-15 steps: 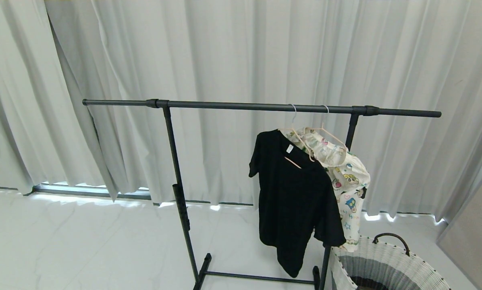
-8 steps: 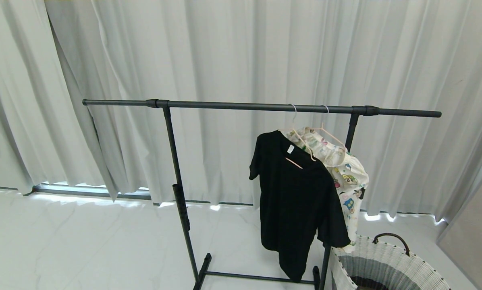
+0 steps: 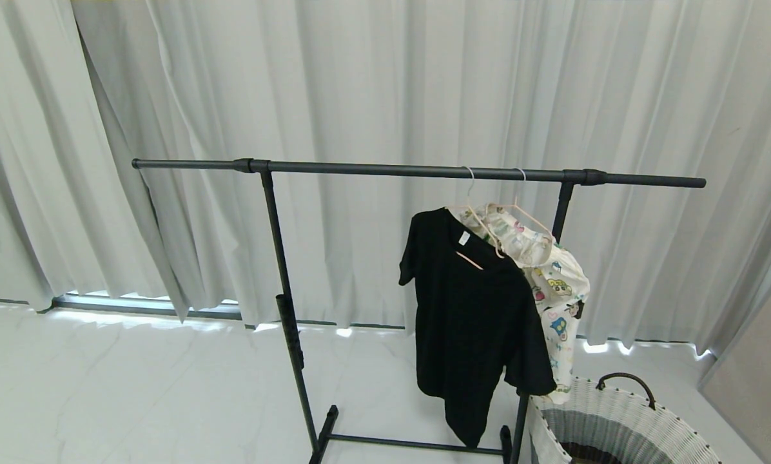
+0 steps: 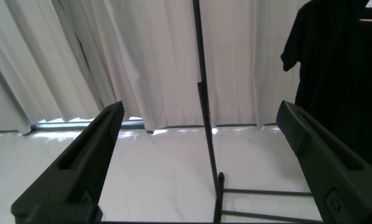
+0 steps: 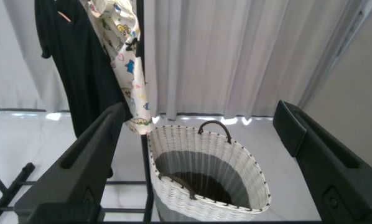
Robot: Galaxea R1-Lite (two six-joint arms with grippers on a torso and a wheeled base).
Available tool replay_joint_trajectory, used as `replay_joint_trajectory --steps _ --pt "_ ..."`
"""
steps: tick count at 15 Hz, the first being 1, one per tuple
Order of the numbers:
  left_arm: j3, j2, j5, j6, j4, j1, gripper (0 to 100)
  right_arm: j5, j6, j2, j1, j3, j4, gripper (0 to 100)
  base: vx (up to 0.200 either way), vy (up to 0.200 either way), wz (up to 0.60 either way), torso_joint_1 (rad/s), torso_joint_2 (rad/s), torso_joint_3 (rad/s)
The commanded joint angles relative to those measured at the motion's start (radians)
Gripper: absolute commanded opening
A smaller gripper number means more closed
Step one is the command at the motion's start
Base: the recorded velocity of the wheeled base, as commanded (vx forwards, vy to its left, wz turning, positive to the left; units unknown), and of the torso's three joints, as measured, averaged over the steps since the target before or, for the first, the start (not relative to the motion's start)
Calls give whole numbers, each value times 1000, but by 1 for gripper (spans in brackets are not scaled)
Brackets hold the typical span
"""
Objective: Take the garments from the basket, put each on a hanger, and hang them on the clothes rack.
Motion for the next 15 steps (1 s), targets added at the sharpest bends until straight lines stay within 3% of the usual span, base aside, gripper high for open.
replay_joint_trajectory --steps 1,15 --pt "0 -1 0 1 -1 0 100 0 -1 0 0 0 0 100 0 0 0 0 0 0" --pt "0 -1 2 1 -1 0 100 0 -1 0 0 0 0 100 0 0 0 0 0 0"
